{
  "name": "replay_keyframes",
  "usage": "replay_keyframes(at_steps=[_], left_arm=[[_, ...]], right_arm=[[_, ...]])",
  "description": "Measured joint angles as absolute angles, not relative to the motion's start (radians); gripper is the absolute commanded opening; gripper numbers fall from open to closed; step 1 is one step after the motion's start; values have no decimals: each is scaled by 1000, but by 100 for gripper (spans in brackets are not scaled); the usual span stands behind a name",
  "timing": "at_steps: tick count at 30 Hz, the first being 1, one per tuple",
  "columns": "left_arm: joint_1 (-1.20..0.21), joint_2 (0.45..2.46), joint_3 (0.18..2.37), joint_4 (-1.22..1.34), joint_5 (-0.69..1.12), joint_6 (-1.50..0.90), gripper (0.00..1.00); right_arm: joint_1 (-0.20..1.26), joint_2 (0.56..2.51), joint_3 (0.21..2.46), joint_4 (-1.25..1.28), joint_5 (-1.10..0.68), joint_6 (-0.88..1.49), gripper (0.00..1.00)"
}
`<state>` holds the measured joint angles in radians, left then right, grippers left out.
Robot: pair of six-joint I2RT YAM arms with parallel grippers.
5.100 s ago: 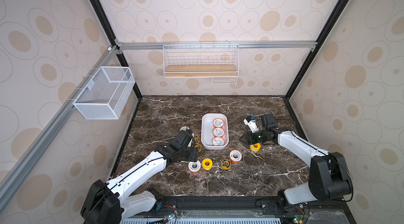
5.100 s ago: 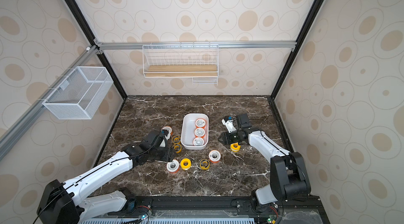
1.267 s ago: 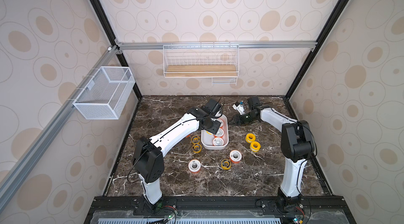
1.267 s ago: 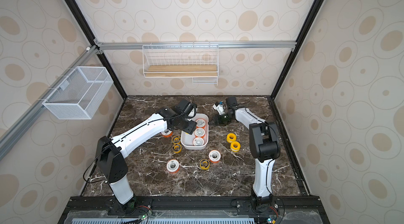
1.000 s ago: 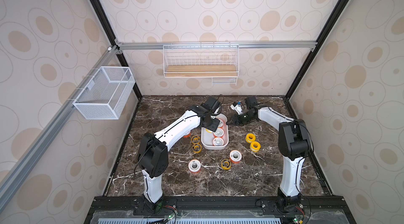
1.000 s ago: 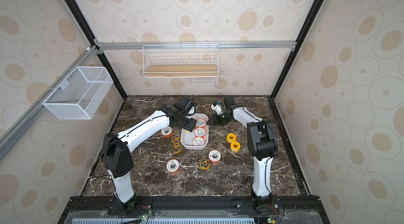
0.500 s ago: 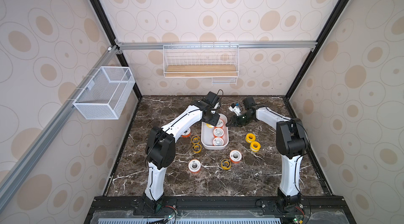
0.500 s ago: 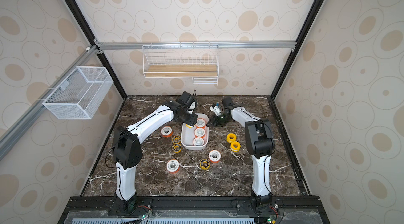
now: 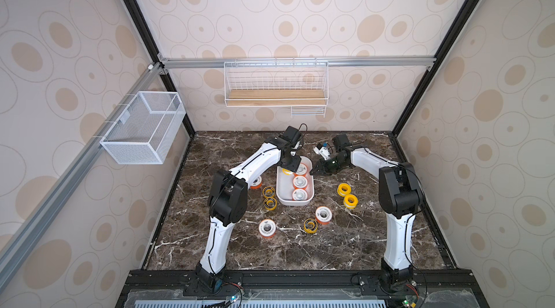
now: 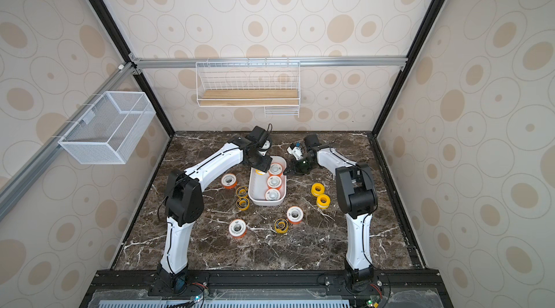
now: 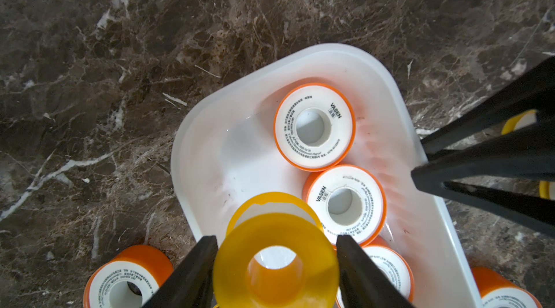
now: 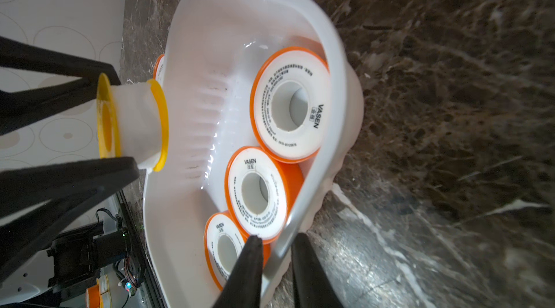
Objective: Put the sealing tape into the storage box
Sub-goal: Place the sealing tape in the storage box.
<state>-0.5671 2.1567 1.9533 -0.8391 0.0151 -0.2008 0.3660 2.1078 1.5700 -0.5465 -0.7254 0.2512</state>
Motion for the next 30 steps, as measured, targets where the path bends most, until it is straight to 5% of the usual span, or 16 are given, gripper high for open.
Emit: replay_keyframes(at_steps=[30], left_arm=[[-564,2313,2062,-841,-107,-155,66]], right_arm=[[373,2059,1486,-502,-717,258,22]])
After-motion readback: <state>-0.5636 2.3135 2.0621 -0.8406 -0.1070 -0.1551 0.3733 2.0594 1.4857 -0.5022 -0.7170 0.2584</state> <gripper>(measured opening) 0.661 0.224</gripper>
